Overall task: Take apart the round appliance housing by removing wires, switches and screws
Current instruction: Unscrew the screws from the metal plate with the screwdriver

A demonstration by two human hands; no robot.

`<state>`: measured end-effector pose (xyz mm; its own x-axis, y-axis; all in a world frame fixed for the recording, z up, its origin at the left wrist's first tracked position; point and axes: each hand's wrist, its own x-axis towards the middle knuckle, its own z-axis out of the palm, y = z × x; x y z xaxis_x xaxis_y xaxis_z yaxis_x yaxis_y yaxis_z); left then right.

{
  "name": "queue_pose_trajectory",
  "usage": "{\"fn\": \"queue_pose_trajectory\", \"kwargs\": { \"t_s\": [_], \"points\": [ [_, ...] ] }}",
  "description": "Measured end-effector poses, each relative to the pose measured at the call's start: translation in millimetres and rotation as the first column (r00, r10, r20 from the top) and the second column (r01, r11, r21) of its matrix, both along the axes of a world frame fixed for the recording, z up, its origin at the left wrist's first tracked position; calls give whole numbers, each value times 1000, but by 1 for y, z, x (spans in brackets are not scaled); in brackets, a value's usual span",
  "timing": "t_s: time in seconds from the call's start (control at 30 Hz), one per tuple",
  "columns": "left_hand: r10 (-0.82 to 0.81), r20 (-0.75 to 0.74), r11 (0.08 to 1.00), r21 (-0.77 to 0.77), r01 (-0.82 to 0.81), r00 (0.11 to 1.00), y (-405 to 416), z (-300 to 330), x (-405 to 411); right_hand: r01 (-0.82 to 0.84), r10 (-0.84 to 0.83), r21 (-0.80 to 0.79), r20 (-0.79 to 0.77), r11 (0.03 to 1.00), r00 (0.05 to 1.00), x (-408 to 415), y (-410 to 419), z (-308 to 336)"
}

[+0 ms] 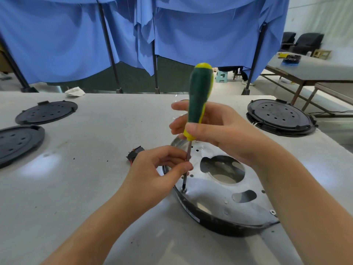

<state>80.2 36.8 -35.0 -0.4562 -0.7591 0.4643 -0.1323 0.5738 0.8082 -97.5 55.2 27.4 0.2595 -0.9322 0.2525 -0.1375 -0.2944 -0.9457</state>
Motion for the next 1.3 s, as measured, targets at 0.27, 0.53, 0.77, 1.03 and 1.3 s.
{"fn": "queue_pose_trajectory", "kwargs": {
  "t_s": [0.27, 0.53, 0.77, 1.03, 1.3],
  "points": [
    [37, -7, 999, -2, -37, 999, 0, -3, -2, 118, -119, -42, -45, 992, 992, -1, -1, 2],
    [-15, 345, 991, -117, 58, 938, -5, 1, 8, 188, -172, -52, 218, 981, 961, 1, -1, 5],
    [-38, 527, 991, -89, 99, 849, -9, 5, 10, 369, -330, -18, 410, 929, 851, -4, -5, 6],
    [-54, 882, 998, 29, 61, 468, -14, 46, -17, 510, -459, -17, 413, 860, 787, -11, -7, 6],
    [-69, 990, 990, 53, 134, 123, -14, 63, -50, 562, -500, -40, 410, 826, 763, -14, -7, 5]
  ]
}}
